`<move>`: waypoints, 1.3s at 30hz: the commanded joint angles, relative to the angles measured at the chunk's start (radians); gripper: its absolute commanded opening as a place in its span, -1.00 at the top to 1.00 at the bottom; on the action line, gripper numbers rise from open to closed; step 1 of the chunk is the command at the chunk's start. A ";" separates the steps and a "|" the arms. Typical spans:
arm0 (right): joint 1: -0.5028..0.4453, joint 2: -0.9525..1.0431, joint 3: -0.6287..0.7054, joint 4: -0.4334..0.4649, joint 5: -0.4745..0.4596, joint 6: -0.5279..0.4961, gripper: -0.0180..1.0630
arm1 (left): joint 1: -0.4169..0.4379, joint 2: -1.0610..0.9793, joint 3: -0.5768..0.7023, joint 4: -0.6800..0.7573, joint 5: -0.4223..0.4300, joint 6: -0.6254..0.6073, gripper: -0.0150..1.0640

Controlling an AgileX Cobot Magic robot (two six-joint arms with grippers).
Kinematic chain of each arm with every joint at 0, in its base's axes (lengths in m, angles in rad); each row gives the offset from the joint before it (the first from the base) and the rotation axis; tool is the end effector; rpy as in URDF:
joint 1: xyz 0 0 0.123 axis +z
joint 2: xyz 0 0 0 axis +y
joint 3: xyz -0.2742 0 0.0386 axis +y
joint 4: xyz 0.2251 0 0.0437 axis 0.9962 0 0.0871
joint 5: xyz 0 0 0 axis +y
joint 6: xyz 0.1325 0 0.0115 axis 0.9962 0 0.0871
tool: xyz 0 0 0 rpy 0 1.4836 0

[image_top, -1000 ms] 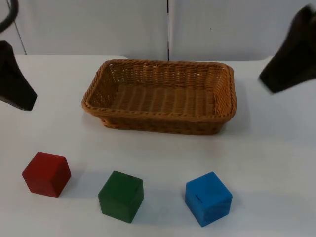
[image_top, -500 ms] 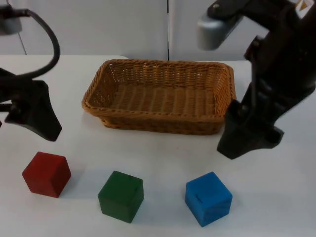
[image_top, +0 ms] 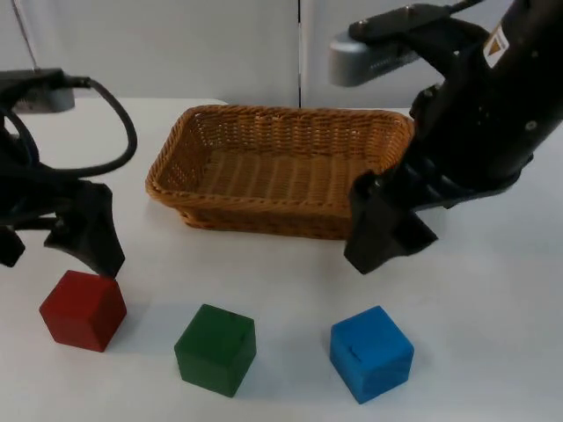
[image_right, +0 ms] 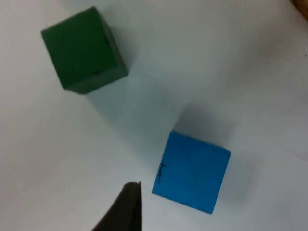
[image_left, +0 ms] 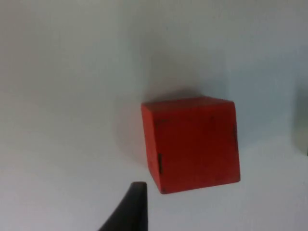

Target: Pick up one cube with each hand and place exactly two cubes into the same basket, leaving the remaining cube outside.

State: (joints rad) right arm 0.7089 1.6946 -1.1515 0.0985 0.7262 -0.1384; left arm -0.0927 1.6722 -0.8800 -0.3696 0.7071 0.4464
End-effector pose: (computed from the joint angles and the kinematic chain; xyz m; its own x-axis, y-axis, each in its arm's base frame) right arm 0.2509 0.2266 0.1887 -0.6571 -0.6485 -0.3843 -0.7124 0.7008 0.0356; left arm 0.2760 -0.0570 0.1354 -0.9433 0.2432 -0.2261 0.2887 0.9370 -0.1968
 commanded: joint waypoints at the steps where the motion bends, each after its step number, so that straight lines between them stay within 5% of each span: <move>1: 0.002 0.003 -0.004 -0.030 -0.024 0.079 -0.98 | -0.007 0.027 -0.004 0.010 -0.033 0.005 -0.97; 7: 0.046 0.076 -0.004 -0.162 -0.047 0.281 -0.98 | -0.007 0.062 -0.004 0.013 -0.064 0.005 -0.97; 16: 0.082 0.183 -0.004 -0.170 -0.120 0.407 -0.98 | -0.007 0.101 -0.002 0.012 -0.096 0.005 -0.97; 39: 0.082 0.377 -0.004 -0.148 -0.226 0.432 -0.98 | -0.007 0.257 -0.002 0.012 -0.236 0.020 -0.97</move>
State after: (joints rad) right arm 0.7849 2.0697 -1.1534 -0.0525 0.5158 0.2930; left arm -0.0927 1.9280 -0.8814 -0.3624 0.4795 0.4647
